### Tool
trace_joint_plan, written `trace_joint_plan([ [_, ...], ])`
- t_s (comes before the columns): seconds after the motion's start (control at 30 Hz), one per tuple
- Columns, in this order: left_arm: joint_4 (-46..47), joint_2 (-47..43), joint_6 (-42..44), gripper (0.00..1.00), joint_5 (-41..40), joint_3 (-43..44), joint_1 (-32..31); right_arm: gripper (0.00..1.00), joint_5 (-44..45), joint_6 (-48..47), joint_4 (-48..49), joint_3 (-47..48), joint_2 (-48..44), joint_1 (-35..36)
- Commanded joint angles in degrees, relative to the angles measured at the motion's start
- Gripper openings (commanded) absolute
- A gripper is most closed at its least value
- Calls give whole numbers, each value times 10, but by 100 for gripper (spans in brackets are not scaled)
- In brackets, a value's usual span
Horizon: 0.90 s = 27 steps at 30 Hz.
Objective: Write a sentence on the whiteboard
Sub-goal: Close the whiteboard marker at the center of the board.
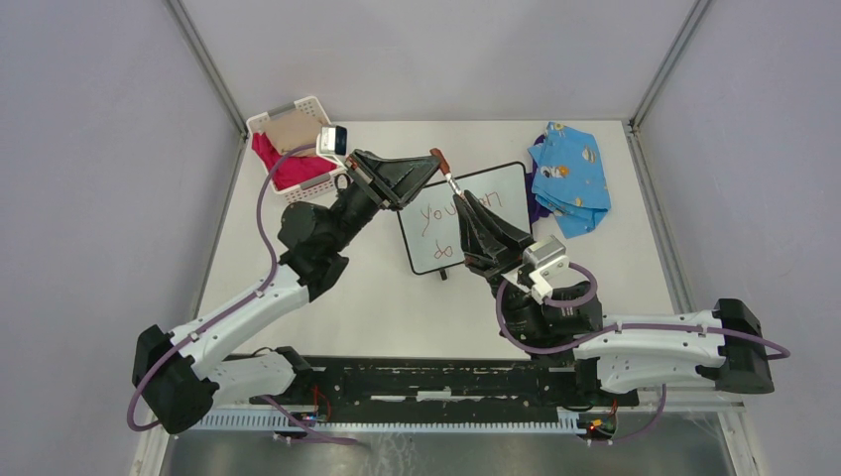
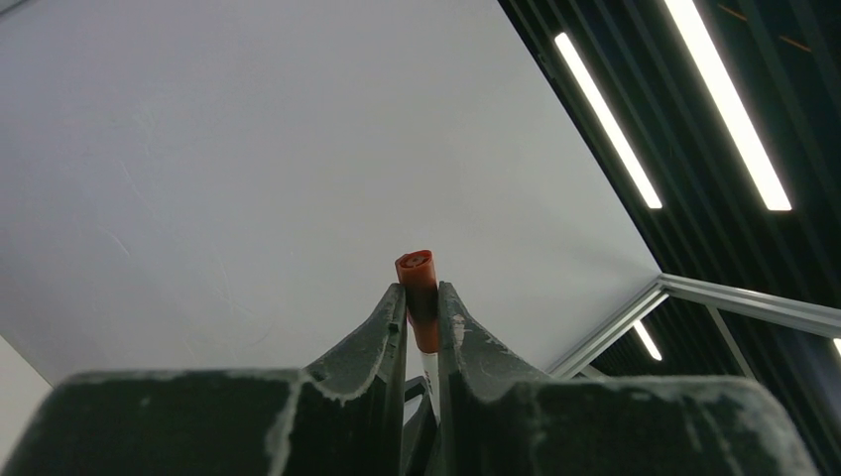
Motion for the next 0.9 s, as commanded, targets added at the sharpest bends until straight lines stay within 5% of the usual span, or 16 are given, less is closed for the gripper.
trace_joint_plan([
  [0.0,-12,-4,38,24,45,18,-19,0,2,-6,9,8,-11,-2],
  [0.37,-14,-8,46,40,41,20,-19,0,2,-6,9,5,-18,-2],
  [0.67,-71,-32,95,86,11,29,-19,0,-2,1,2,0,-28,-2],
  [0.87,-178,-28,169,93,-21,108,-13,0,-11,8,-12,-5,-38,-1],
])
